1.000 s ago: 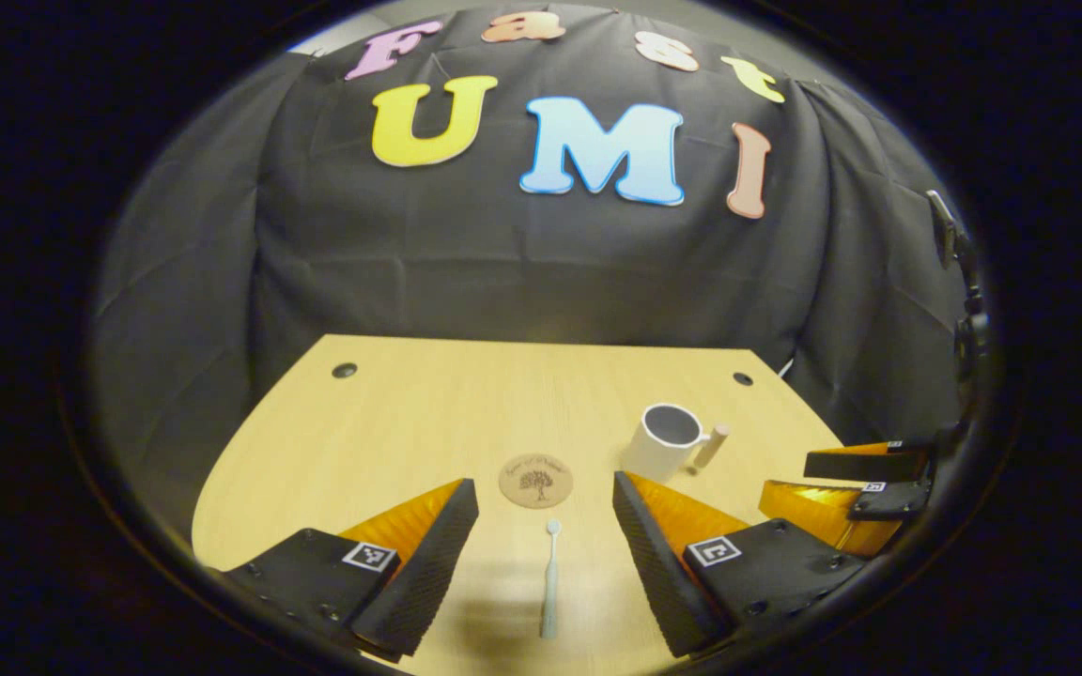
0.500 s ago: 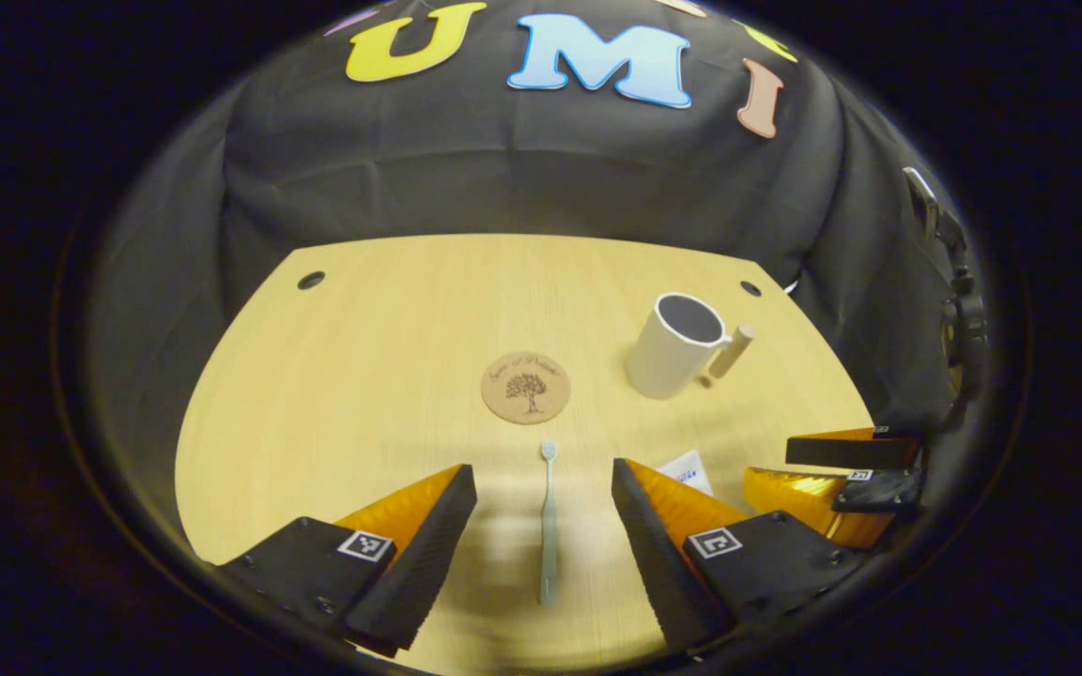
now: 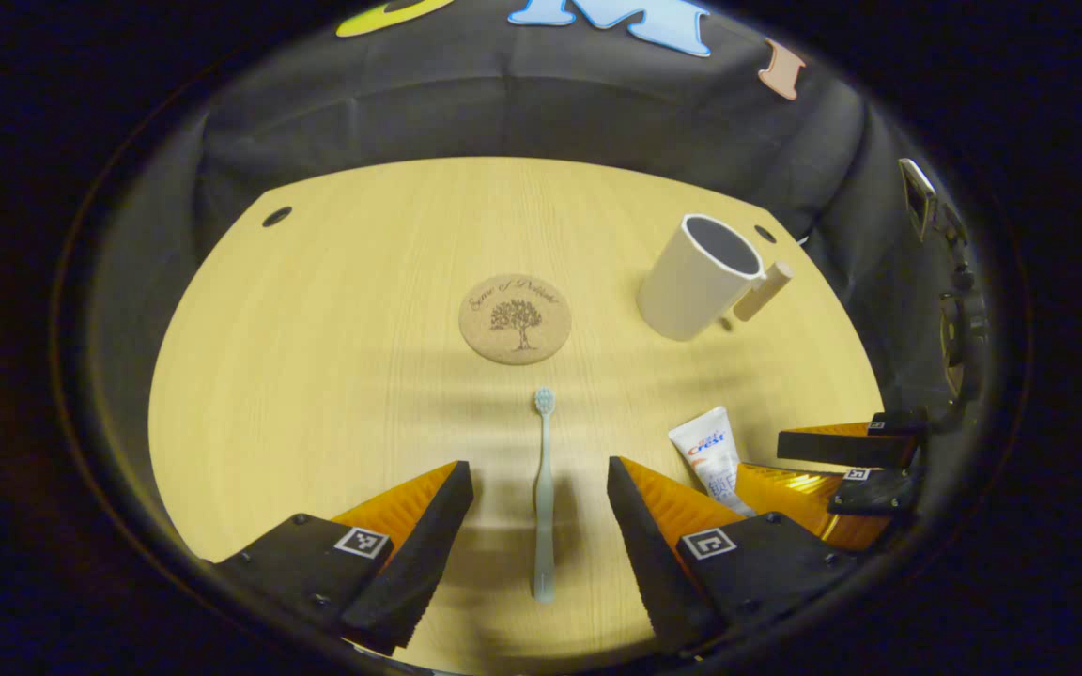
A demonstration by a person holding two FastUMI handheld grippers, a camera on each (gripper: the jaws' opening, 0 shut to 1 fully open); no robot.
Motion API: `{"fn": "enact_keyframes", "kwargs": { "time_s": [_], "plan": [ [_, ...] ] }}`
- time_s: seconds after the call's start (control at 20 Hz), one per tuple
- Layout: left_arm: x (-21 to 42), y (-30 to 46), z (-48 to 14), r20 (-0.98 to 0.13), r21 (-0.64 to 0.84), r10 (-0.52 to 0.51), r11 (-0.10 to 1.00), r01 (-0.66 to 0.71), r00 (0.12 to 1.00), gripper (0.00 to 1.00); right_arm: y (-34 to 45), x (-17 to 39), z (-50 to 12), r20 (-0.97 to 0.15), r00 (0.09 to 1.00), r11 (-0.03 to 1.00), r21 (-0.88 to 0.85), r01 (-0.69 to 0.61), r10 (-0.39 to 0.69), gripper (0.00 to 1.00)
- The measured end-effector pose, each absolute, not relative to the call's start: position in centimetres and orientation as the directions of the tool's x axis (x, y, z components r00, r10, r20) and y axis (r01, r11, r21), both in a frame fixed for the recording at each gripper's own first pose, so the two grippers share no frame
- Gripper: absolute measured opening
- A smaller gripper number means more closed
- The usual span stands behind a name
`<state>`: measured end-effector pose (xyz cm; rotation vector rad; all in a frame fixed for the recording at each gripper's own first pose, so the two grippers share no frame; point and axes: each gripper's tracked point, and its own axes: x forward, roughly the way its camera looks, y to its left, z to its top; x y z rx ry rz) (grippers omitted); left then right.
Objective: Put the toothbrush and toothpaste on the desktop into the cup, then pick up the cup and place it on the coaster on the desktop.
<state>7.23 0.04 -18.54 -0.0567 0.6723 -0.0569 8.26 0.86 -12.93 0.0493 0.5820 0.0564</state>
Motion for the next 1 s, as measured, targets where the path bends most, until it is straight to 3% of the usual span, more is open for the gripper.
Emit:
{"fn": "enact_keyframes", "kwargs": {
  "time_s": [0.3, 0.4, 0.5, 0.6, 0.65, 0.95, 1.0],
  "plan": [
    [8.4, 0.6, -21.7, -0.706, -0.057, -0.047, 0.998, 0.009, 0.707, 0.98, 1.0, 9.8, -14.3, -0.619, 0.783, 0.998, 0.058, -0.030, 0.060, 0.74],
    [8.8, 1.4, -21.8, -0.709, -0.033, -0.024, 0.999, 0.002, 0.705, 1.00, 1.3, 10.2, -14.7, -0.632, 0.772, 0.997, 0.071, -0.024, 0.063, 0.64],
    [8.9, 1.6, -21.6, -0.712, -0.009, -0.015, 1.000, 0.012, 0.702, 0.92, 1.1, 10.7, -14.9, -0.640, 0.767, 0.998, 0.065, -0.011, 0.050, 0.63],
    [9.0, 2.8, -21.8, -0.719, 0.047, 0.033, 0.999, 0.002, 0.694, 0.96, 0.3, 10.8, -15.1, -0.654, 0.756, 0.999, 0.033, 0.008, 0.015, 0.64],
    [9.0, 2.8, -21.7, -0.717, 0.060, 0.044, 0.998, -0.001, 0.696, 0.89, 0.1, 11.1, -15.1, -0.653, 0.758, 1.000, 0.022, 0.009, 0.008, 0.60],
    [8.7, 1.9, -22.1, -0.746, 0.056, 0.064, 0.998, -0.034, 0.662, 0.83, 0.1, 10.6, -15.7, -0.673, 0.739, 0.999, -0.033, 0.012, -0.031, 0.61],
    [8.5, 1.7, -22.1, -0.748, 0.055, 0.068, 0.998, -0.041, 0.660, 0.75, 0.1, 10.6, -15.5, -0.675, 0.737, 0.999, -0.035, 0.006, -0.028, 0.61]
  ]
}}
